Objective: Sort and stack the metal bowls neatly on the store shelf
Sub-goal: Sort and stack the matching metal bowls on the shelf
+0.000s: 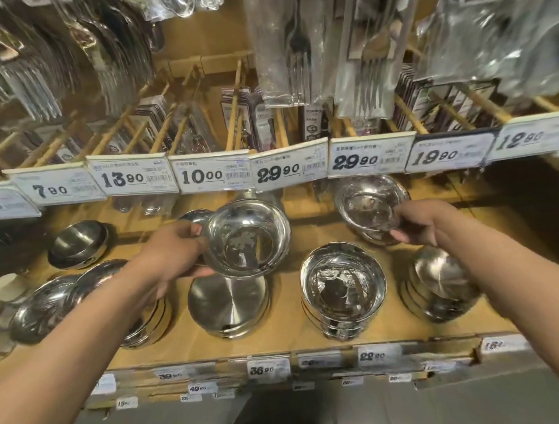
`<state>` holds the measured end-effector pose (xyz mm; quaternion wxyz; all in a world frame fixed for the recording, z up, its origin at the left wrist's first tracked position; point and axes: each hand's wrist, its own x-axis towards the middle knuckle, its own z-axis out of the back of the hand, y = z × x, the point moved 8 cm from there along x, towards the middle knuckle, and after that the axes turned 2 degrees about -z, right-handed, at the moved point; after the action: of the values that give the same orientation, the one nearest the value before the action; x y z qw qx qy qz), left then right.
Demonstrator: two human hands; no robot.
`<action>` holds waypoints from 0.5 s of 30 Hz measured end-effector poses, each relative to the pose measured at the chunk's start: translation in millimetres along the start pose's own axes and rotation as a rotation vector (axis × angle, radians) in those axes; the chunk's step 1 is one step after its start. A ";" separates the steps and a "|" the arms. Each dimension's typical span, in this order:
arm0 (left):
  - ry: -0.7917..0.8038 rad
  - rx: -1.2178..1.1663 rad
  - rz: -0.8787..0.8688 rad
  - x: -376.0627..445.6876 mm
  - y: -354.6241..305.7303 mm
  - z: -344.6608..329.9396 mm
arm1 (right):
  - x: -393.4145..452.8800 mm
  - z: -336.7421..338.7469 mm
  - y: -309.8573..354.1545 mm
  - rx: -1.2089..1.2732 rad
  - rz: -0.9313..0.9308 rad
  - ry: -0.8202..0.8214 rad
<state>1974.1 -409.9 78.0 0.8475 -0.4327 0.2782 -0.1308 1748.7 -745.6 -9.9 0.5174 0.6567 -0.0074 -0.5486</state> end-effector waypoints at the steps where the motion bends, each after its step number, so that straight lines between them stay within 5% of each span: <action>1: 0.017 0.004 -0.004 -1.0 -1.9 -4.1 | -7.3 9.2 -1.0 0.021 0.005 -0.030; 9: 0.150 -0.104 -0.016 -7.5 -2.1 -27.6 | -83.1 46.6 -15.5 0.072 0.017 -0.121; 15: 0.185 -0.095 -0.087 -10.0 -1.2 -6.4 | -138.0 14.8 -21.4 0.090 0.092 -0.063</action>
<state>1962.3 -410.3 79.5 0.7903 -0.4701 0.3419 -0.1937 1671.1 -666.0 75.9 0.5115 0.6607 -0.0787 -0.5437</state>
